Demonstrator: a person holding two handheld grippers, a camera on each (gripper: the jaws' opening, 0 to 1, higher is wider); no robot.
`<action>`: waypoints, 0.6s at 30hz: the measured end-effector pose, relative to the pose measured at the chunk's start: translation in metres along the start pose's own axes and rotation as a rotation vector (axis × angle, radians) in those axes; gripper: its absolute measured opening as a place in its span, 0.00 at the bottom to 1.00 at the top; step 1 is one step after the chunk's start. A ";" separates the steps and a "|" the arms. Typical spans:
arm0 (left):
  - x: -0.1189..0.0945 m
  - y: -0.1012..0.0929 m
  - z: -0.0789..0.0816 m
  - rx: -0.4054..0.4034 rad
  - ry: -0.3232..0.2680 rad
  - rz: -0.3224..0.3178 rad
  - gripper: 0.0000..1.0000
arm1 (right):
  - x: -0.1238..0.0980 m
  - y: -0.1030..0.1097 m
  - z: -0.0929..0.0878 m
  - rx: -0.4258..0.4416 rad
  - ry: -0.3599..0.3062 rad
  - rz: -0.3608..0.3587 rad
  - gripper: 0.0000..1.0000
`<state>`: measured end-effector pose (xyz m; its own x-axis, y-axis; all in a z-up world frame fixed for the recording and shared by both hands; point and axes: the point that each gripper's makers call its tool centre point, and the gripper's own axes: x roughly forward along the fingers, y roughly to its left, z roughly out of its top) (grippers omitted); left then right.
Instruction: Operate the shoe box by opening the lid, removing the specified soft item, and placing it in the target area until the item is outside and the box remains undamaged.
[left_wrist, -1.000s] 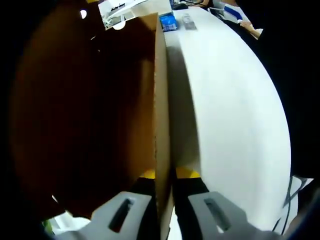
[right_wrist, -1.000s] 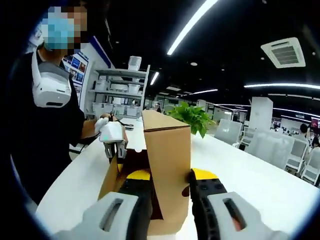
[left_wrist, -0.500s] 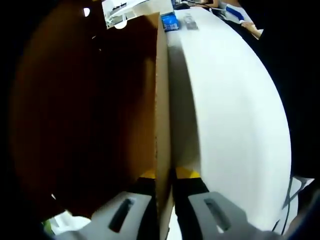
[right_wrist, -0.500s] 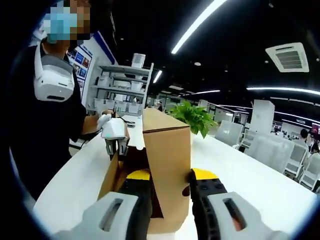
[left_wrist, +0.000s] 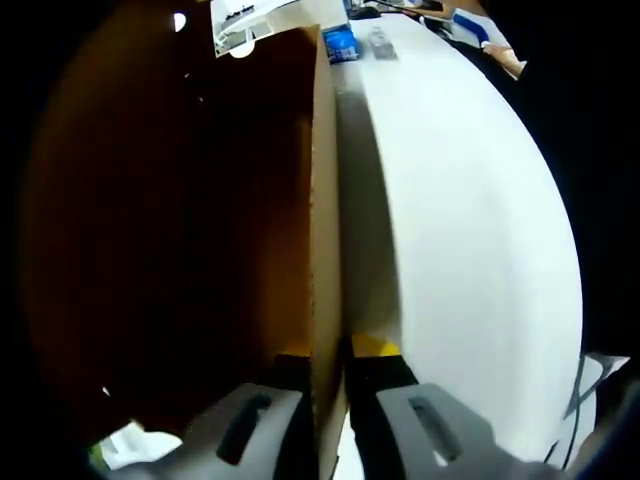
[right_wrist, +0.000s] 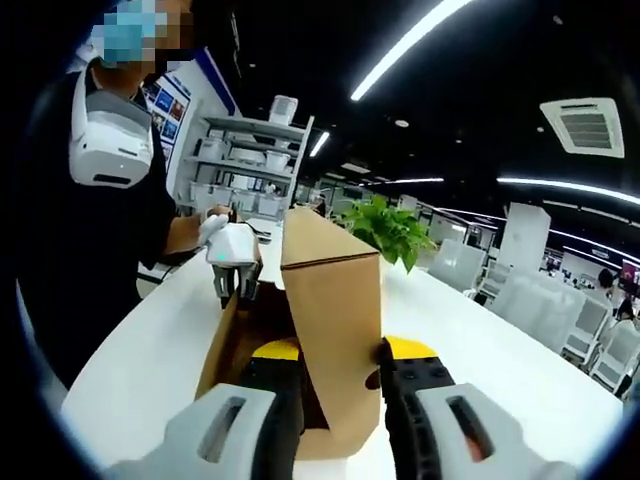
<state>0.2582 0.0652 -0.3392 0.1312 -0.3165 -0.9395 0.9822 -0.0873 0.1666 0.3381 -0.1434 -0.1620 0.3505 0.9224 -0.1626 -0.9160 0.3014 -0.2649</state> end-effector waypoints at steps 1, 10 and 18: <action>0.000 0.000 0.000 0.000 0.000 0.000 0.04 | 0.000 0.000 0.000 0.000 -0.002 -0.001 0.28; -0.001 -0.003 0.001 0.008 0.001 0.010 0.04 | -0.003 0.005 -0.001 -0.007 -0.018 -0.006 0.29; 0.000 -0.001 0.002 0.022 -0.015 0.009 0.06 | -0.003 0.001 -0.002 0.026 -0.044 -0.015 0.28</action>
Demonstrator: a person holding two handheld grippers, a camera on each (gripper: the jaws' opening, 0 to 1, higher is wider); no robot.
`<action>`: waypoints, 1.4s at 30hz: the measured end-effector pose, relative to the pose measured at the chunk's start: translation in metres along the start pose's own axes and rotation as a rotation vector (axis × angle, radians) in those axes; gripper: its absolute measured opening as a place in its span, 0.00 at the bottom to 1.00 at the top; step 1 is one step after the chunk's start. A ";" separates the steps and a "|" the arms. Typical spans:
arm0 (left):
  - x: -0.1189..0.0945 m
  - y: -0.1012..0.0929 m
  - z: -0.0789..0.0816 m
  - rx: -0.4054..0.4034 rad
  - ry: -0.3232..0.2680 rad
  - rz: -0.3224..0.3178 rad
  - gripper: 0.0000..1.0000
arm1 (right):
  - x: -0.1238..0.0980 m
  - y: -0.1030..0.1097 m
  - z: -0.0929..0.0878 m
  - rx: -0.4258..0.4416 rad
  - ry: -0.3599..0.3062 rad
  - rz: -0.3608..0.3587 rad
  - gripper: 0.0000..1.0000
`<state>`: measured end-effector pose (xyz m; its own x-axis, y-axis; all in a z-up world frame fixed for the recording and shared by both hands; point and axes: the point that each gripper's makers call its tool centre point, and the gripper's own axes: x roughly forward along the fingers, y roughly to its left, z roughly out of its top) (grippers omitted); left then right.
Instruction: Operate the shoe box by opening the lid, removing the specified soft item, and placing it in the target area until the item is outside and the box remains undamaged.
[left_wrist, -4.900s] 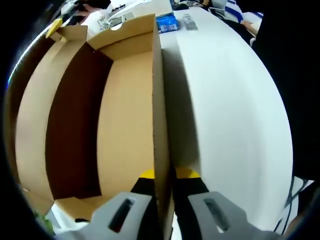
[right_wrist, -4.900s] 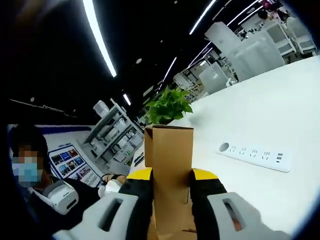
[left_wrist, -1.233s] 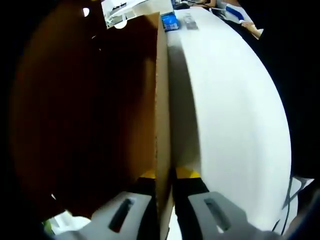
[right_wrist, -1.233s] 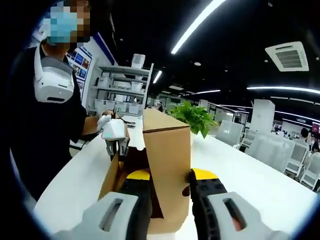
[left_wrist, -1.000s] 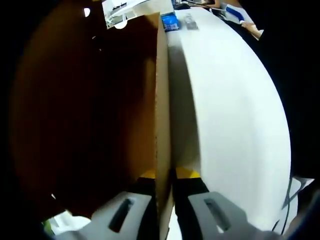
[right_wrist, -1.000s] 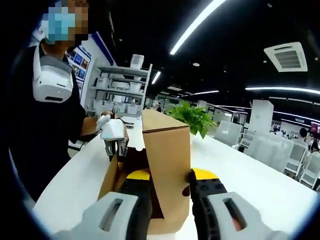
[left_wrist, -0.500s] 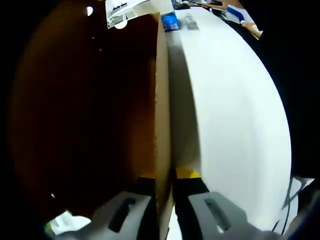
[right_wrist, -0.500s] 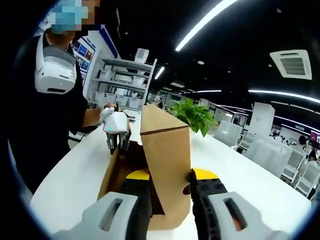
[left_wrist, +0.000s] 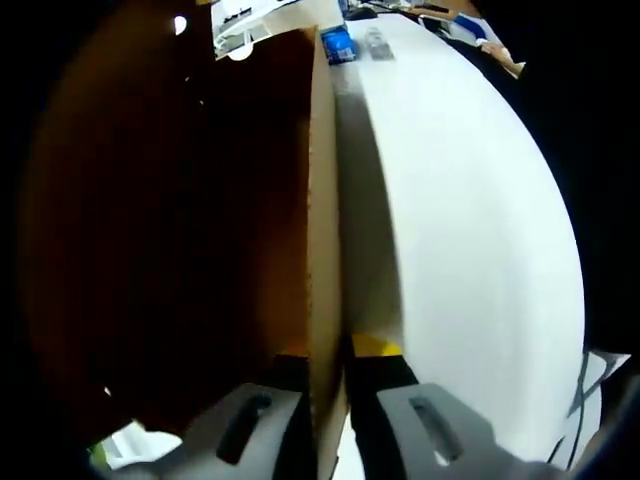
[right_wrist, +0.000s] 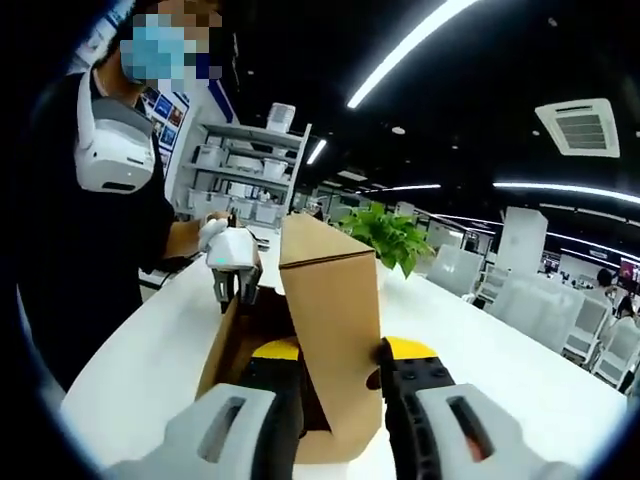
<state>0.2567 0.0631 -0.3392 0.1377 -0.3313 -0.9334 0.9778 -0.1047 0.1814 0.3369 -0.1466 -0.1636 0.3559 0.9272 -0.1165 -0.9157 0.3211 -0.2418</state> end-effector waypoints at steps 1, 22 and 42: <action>0.001 0.002 0.002 0.004 -0.025 0.012 0.08 | 0.000 0.000 0.000 0.002 -0.001 0.001 0.29; -0.046 -0.028 0.038 0.065 -0.192 0.052 0.40 | 0.001 0.005 -0.001 0.002 -0.010 0.010 0.29; -0.124 -0.027 0.066 0.154 -0.269 0.257 0.48 | 0.000 0.009 -0.002 -0.023 -0.002 0.007 0.29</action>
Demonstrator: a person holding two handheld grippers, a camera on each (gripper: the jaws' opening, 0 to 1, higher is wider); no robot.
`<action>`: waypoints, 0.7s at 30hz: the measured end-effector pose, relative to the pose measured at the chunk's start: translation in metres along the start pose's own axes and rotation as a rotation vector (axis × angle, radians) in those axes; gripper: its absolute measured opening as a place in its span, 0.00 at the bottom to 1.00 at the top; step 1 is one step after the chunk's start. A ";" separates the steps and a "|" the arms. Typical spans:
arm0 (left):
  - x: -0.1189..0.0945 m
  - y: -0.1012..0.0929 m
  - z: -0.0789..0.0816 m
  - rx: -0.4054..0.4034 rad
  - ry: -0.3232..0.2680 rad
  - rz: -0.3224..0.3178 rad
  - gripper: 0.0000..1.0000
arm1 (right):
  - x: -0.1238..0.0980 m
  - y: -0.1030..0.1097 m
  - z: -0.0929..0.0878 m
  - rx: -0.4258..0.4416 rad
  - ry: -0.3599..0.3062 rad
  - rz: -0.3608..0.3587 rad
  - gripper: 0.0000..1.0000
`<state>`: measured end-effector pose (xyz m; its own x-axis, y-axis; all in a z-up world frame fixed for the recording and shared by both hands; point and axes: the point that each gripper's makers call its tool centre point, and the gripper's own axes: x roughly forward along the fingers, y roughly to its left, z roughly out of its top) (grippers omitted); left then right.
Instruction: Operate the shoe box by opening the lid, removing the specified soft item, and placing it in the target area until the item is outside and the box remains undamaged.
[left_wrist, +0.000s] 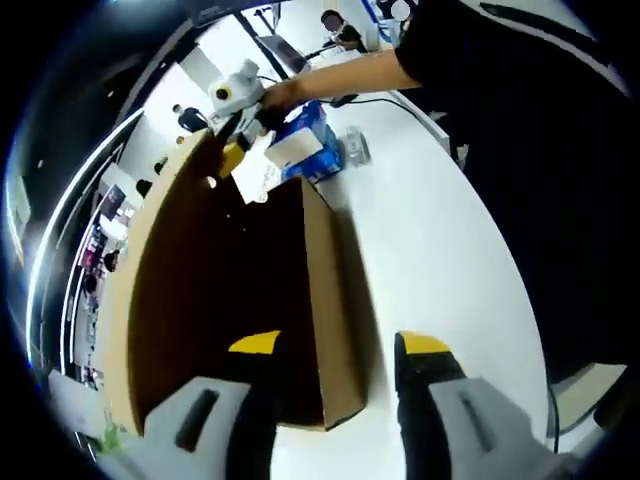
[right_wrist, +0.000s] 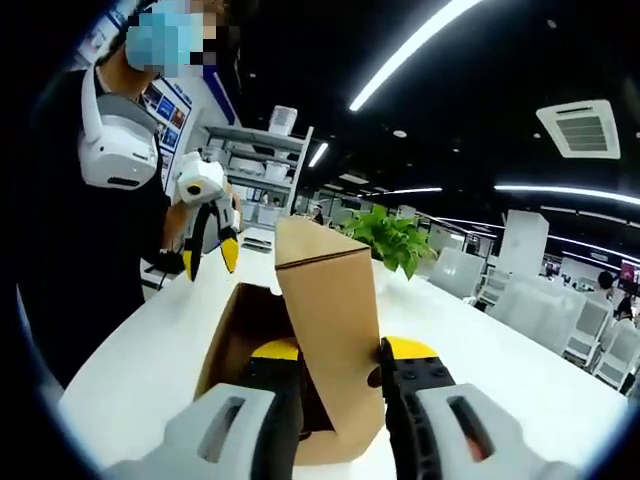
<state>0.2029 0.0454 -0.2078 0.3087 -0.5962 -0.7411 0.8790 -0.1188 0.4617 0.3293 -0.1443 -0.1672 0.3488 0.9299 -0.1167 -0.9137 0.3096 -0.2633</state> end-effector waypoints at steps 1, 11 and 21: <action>-0.001 0.001 0.001 -0.001 -0.003 0.004 0.49 | 0.000 0.000 0.000 -0.002 0.001 0.000 0.29; -0.042 0.036 0.021 0.009 -0.042 0.157 0.56 | -0.002 0.002 -0.001 -0.006 0.000 0.002 0.29; -0.059 0.069 0.027 -0.045 -0.040 0.258 0.60 | -0.002 0.006 -0.001 -0.040 0.009 0.007 0.29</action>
<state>0.2352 0.0516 -0.1191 0.5114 -0.6328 -0.5814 0.7884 0.0762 0.6104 0.3236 -0.1448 -0.1698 0.3448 0.9300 -0.1271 -0.9068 0.2950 -0.3010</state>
